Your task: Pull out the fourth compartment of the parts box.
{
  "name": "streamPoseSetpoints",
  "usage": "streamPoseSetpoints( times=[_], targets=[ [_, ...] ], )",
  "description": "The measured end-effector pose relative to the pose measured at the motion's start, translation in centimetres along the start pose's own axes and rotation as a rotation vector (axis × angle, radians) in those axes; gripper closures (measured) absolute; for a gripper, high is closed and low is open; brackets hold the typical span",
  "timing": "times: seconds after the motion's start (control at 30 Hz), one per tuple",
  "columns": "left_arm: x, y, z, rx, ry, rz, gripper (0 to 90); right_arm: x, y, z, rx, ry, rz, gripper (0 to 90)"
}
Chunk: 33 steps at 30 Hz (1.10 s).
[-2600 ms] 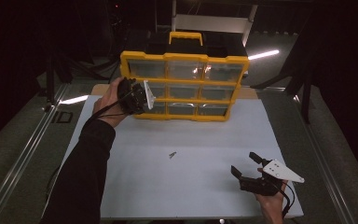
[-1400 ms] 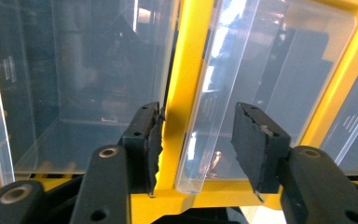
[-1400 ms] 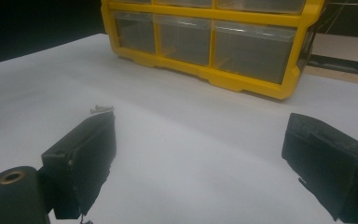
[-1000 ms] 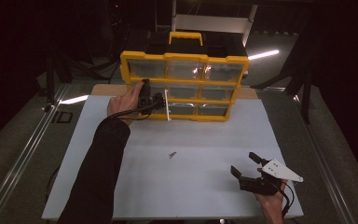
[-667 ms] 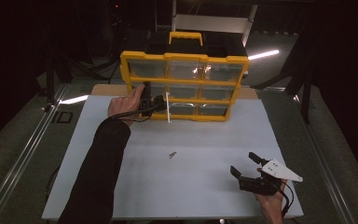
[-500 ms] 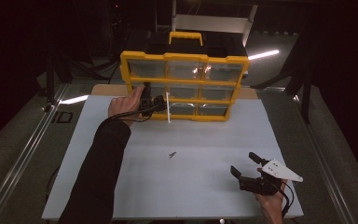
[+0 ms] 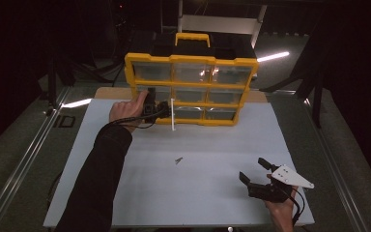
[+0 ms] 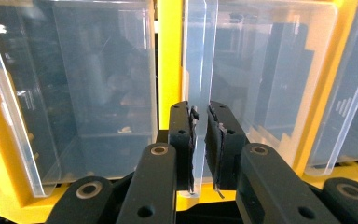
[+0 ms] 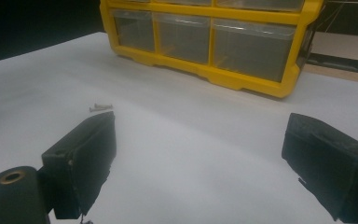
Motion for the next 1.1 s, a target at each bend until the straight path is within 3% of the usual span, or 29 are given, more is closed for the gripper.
streamPoseSetpoints(
  times=[0.1, 0.17, 0.3, 0.5, 0.6, 0.83, 1.1],
  targets=[
    [-0.1, -0.2, 0.0, 0.002, -0.011, 0.012, 79.2, 0.0, 0.0, 0.1, 0.0, 0.003, 0.0, 10.0],
    [-0.1, -0.3, 0.1, -0.003, -0.008, 0.025, 71.3, 0.0, 0.1, 0.1, -0.001, 0.003, -0.001, 10.0],
    [-0.1, -0.4, 0.4, 0.008, 0.0, 0.009, 65.9, 0.0, 0.0, 0.1, -0.002, 0.002, 0.0, 10.0],
    [0.0, -0.2, 0.9, 0.028, 0.008, -0.019, 68.2, 0.1, 0.0, 0.1, -0.005, 0.007, -0.001, 10.0],
    [0.2, 0.3, 1.1, 0.063, 0.022, -0.045, 71.0, 0.1, 0.0, 0.1, -0.006, 0.006, 0.0, 10.0],
    [0.0, 0.7, 1.2, 0.093, 0.021, -0.038, 76.0, 0.1, 0.0, 0.2, -0.009, 0.01, 0.0, 10.0],
    [0.0, 0.8, 0.9, 0.089, 0.01, -0.01, 77.2, 0.2, 0.0, 0.2, -0.01, 0.011, 0.002, 10.0]
  ],
)
Point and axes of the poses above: each handheld gripper's, and its own axes: z roughly forward along the jaws, x roughly out of its underside, y roughly to its left, the point moved 3 cm from there along z, roughly forward along the jaws, and after that the axes turned 14 degrees about -x, right-handed, at the moved point
